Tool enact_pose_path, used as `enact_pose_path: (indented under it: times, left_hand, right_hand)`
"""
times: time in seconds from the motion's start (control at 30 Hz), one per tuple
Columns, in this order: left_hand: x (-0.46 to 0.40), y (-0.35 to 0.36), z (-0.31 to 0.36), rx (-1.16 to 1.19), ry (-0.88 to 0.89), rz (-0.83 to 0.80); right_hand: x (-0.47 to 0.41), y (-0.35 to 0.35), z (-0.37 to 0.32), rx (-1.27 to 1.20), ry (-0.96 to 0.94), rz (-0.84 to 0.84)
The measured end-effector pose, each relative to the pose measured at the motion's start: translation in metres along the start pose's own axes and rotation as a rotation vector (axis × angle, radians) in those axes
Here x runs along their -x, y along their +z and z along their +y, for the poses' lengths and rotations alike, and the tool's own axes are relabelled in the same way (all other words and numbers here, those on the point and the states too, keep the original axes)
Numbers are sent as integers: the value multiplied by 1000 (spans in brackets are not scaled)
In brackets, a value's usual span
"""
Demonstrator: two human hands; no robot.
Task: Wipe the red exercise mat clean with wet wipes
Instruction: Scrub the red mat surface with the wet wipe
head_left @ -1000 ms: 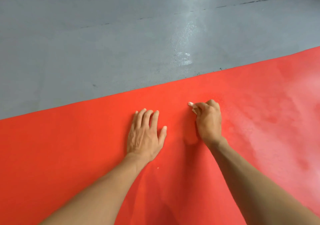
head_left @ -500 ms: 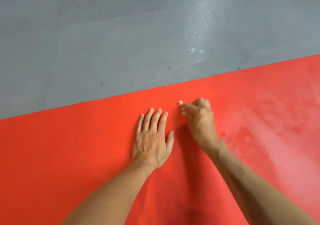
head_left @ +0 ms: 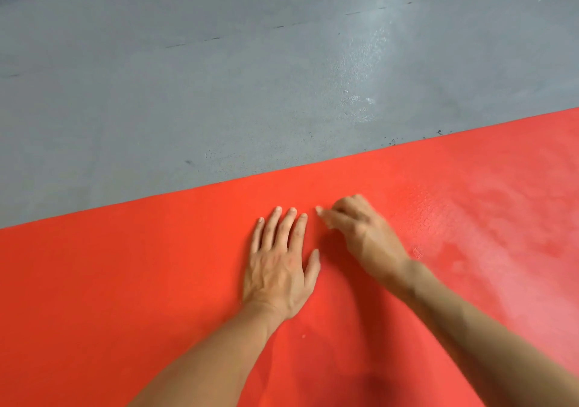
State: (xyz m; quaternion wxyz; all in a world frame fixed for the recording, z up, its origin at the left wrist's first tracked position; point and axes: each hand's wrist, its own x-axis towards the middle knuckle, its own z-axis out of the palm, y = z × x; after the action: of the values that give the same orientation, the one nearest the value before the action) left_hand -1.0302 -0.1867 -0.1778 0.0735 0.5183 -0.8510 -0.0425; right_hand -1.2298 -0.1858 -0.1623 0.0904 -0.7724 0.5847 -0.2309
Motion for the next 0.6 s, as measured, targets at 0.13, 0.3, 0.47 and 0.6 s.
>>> enact_pose_path:
  times: [0.13,0.3,0.47,0.6]
  left_hand:
    - [-1,0,1,0,-2,-10]
    - [-1,0,1,4,0,-21]
    - [0,1,1,5,1,-7]
    - [-1,0,2,8,-5,-24]
  right_hand:
    - [-20,-15,48,82,519,332]
    - [-16,26,-33,-126,189,121]
    - [-49,4,33,16,363,313]
    - [-73,31,-7,-177,302,230]
